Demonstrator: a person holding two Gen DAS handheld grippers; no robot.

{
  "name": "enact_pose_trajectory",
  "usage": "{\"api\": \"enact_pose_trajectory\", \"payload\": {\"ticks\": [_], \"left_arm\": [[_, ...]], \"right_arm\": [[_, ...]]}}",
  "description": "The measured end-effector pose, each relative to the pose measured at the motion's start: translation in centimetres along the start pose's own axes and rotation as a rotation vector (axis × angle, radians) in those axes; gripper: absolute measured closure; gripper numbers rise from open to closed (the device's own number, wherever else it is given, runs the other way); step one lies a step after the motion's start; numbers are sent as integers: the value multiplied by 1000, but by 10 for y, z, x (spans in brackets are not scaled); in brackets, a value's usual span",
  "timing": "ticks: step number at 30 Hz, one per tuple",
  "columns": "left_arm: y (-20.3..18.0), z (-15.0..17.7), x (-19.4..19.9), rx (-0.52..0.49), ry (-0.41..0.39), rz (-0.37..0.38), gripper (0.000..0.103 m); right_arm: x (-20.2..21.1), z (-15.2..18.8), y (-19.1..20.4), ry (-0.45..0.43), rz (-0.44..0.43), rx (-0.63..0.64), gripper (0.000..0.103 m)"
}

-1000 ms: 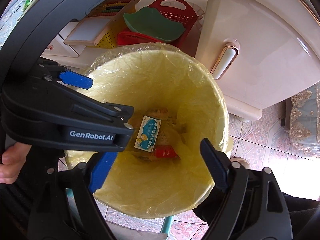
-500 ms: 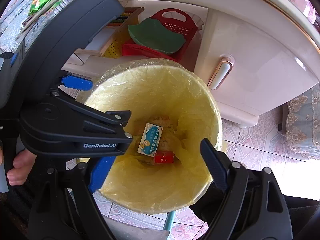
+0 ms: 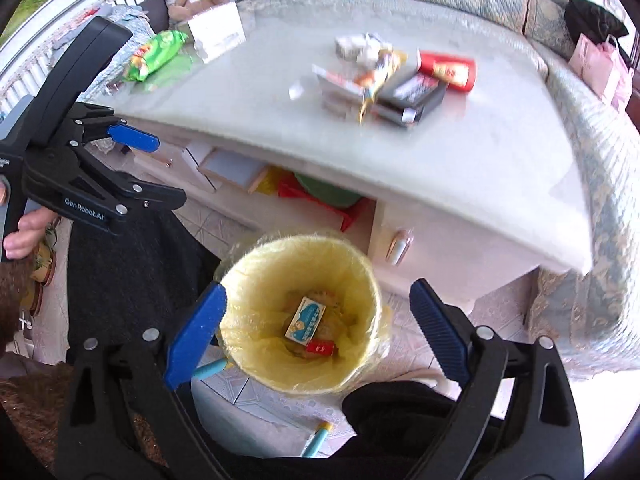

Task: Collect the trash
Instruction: 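Move both tools back over the table toward the white box and red cup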

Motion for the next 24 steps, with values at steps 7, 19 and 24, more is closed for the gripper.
{"api": "enact_pose_trajectory", "payload": {"ticks": [7,19,24], "left_arm": [[24,-81,124,-213,-127,-70,7],[55,-195,169,-368,-39,-134,7],[74,-231,144,-396,8,-155,7]], "right_arm": [[104,-95,-4,-103,-51,230,6],[175,-214,-54,-95,-80,414,6],[163,-244,-72,-103,-106,485,6]]}}
Point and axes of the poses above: each gripper's, at about its wrist camera, not at the fingertips, and x roughly against the way its jaws point, y to its left, z to its underside, the point moved 10 cm from there along -x, roughly the way its jaws point, and after that the axes turned 4 degrees about -z, right-handed, at the moved point
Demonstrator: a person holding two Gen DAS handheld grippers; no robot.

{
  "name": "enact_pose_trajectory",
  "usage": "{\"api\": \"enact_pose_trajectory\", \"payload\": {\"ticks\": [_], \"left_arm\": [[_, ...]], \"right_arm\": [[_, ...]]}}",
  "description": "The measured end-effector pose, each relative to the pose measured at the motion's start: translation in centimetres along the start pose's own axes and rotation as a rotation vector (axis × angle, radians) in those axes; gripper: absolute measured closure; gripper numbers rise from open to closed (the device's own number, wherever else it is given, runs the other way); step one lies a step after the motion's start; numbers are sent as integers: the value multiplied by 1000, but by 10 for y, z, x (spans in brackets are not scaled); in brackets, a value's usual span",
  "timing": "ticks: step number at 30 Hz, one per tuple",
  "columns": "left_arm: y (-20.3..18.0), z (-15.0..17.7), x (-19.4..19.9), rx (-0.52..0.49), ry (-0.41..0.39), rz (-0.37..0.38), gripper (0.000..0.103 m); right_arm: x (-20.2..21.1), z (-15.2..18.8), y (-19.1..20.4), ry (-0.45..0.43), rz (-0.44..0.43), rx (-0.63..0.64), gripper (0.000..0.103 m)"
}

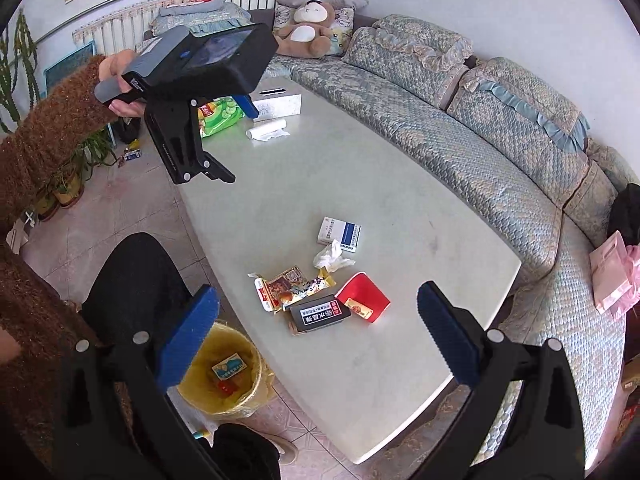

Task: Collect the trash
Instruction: 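Move both tools back over the table toward the white box and red cup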

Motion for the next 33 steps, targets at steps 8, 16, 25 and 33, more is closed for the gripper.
{"api": "enact_pose_trajectory", "payload": {"ticks": [8,16,25,33], "left_arm": [[15,-32,-70,-99,26,47,7],[7,-51,-165,-169,123,87,7],[-11,-62,-226,-269,158,97,7],[-18,-66,-256,-309,190,109,7]], "right_arm": [[-53,-3,-41,105,-44,93,6],[-132,15,-76,252,-135,117,6],[-208,56,-90,417,-196,150,6],[-241,71,-98,477,-240,174,6]]}}
Point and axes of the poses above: each gripper's, at about its wrist camera, not at the fingertips, and x roughly against the way its jaws point, y to its left, z to its underside, the point moved 10 cm from there along -x, roughly the way its jaws point, and after that the axes turned 4 degrees about -z, right-handed, at the moved point
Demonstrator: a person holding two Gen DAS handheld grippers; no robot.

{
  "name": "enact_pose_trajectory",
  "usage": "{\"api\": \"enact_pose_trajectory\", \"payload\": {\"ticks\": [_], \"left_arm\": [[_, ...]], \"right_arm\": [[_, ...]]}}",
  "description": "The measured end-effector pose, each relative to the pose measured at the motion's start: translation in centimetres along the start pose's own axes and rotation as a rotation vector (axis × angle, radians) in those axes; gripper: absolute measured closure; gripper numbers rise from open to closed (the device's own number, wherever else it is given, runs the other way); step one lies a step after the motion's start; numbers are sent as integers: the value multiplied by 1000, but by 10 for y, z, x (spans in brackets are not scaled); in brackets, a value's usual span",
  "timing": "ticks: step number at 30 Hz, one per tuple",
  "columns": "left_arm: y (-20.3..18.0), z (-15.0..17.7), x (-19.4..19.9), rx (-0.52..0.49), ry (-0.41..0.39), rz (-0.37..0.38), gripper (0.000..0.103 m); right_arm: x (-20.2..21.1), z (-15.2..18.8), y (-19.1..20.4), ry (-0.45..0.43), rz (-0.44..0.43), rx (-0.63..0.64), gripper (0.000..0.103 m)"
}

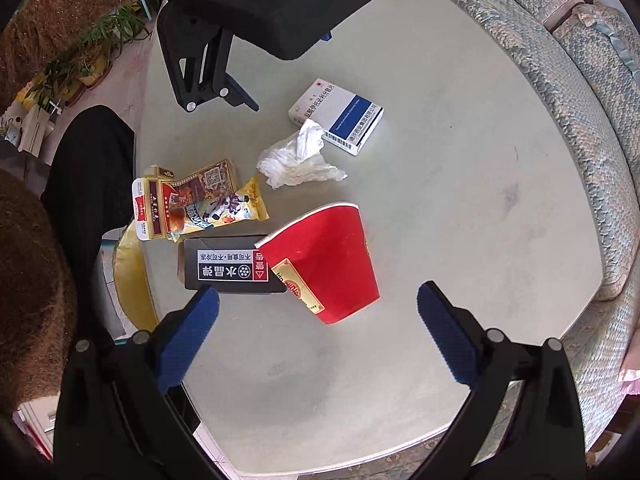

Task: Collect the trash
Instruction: 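Move both tools back over the table toward the white box and red cup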

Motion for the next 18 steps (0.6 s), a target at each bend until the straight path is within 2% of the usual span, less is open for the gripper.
{"api": "enact_pose_trajectory", "payload": {"ticks": [6,13,18], "left_arm": [[-1,-6,-26,-8,21,33,7],[5,-12,-45,-10,18,51,7],[14,-16,-58,10,26,66,7]], "right_arm": [[-31,7,-7,66,-32,22,6],[-58,17,-17,160,-11,60,6],[-71,18,-22,195,-14,78,6]]}}
Point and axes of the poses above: each gripper's, at about its wrist camera, not at the fingertips, and x roughly against the way its jaws point, y to its left, z to its underside, the point moved 10 cm from there along -x, roughly the way its jaws point, and after that the axes turned 4 degrees about -z, right-handed, at the moved point
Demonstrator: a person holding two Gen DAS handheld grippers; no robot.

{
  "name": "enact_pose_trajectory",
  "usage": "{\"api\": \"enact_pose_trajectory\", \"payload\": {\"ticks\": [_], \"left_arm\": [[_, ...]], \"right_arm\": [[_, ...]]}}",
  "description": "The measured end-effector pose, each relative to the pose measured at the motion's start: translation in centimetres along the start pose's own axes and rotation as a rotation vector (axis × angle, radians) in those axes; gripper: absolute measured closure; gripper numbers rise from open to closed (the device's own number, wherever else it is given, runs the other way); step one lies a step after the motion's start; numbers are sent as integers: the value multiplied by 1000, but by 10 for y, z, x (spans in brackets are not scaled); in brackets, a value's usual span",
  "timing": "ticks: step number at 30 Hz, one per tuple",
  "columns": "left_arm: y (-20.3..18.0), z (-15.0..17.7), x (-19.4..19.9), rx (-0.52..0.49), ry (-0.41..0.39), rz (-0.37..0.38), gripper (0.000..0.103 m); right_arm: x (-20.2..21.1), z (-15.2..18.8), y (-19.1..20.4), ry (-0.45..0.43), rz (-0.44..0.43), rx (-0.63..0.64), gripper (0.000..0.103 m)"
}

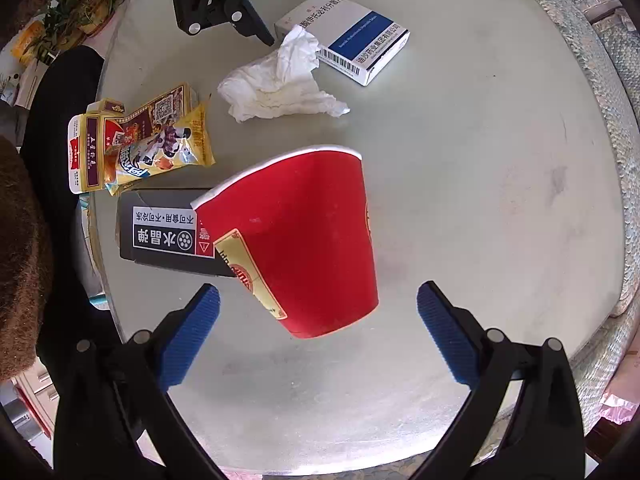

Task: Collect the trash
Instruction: 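Move both tools back over the table toward the white box and red cup, then close left gripper on white medicine box while right gripper grasps red paper cup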

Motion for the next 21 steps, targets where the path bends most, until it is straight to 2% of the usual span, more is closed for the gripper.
{"api": "enact_pose_trajectory", "payload": {"ticks": [5,6,7,10,18,19,21], "left_arm": [[1,-3,-7,-18,-6,10,6],[2,-4,-7,-16,-9,14,6],[3,-5,-9,-16,-8,21,6],[6,-10,-10,-13,-9,31,6],[18,-22,-15,-28,-4,65,6],[20,-42,-15,-24,-6,68,6],[20,-44,-15,-16,-11,75,6]], "right_arm": [[-7,-5,-2,13,7,31,9],[-9,-6,-2,16,2,32,12],[-10,-7,-3,19,1,34,20],[-11,-12,-7,6,-8,24,29],[-23,-11,-18,25,21,18,29],[-25,-11,-20,24,15,8,30],[-27,-11,-23,9,9,-1,30]]}}
Point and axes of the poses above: each gripper's, at about its wrist camera, not at the fingertips, and x roughly against the way its jaws point, y to its left, z to its underside, the point moved 10 cm from there along -x, roughly the way its jaws point, and after that the axes turned 4 degrees about -z, right-handed, at the moved point
